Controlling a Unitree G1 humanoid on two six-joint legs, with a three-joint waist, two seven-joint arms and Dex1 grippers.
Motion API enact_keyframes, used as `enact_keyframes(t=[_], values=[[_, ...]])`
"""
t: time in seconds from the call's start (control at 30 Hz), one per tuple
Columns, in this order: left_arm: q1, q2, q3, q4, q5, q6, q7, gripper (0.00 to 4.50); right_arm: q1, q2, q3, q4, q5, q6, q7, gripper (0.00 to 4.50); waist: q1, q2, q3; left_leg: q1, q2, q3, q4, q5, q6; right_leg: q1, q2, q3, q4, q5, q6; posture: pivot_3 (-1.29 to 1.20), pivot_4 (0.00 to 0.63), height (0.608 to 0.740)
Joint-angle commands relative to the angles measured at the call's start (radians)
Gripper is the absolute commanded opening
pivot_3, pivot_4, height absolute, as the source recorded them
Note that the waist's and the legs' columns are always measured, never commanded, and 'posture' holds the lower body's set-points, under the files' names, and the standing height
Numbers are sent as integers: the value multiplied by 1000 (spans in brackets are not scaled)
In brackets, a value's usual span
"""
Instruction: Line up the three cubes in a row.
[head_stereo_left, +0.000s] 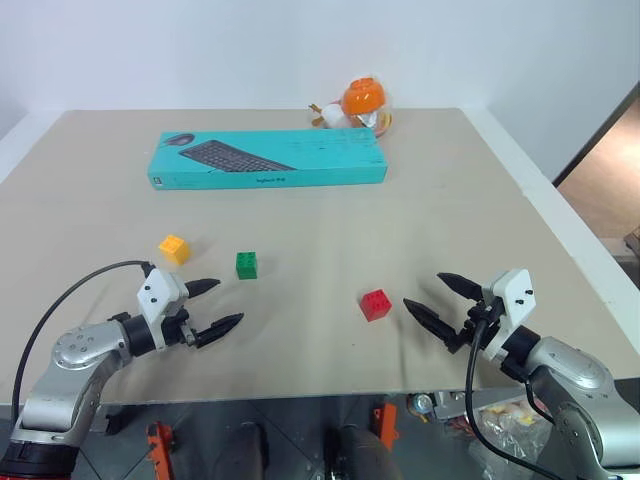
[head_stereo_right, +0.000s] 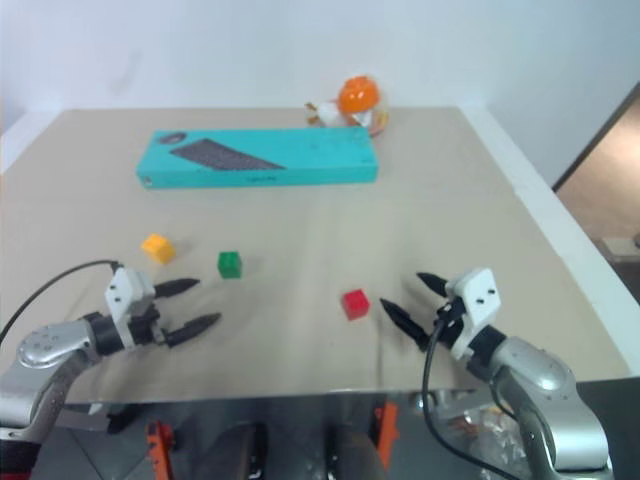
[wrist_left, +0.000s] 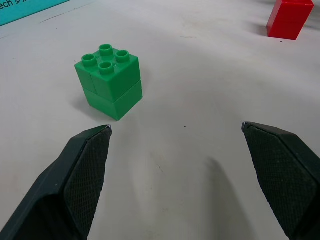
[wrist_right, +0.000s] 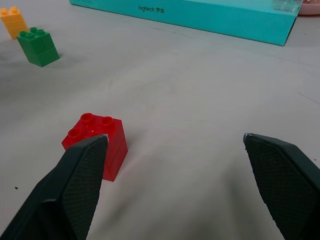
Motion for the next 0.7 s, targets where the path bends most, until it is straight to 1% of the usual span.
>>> enact_keyframes(t=[0.03,0.13,0.3,0.4,0.57,0.7], values=[[8,-7,10,-24,-17,-67,-48,4351,-16,-5,-6,-12,-4,-11,-2,4500,0,0,0,0,0,0,0,0,0,0,0,0,0,0,0,0,150,740],[33,-29,23,-19,-63,-118,-112,4351,-23,-4,6,-11,-3,-11,2,4500,0,0,0,0,1,1,0,0,0,0,1,1,0,0,0,0,150,740],[36,-80,36,9,-86,-211,-148,4351,-32,-8,11,-11,10,3,13,4500,0,0,0,0,1,2,0,0,0,0,4,3,0,1,0,0,150,740],[43,-111,24,22,-82,-276,-177,4351,-37,-16,18,-17,35,18,46,4500,0,0,0,0,1,2,0,0,0,0,5,4,0,1,-1,0,150,740],[38,-127,12,33,-87,-277,-187,4351,-34,-27,25,-24,40,12,82,4500,0,-1,-1,0,2,2,0,0,0,1,7,5,0,2,0,0,150,740],[29,-122,3,40,-88,-247,-185,4351,-26,-43,38,-24,-3,-34,102,4500,0,-1,-1,0,2,2,0,0,0,1,7,5,0,2,0,0,150,740]])
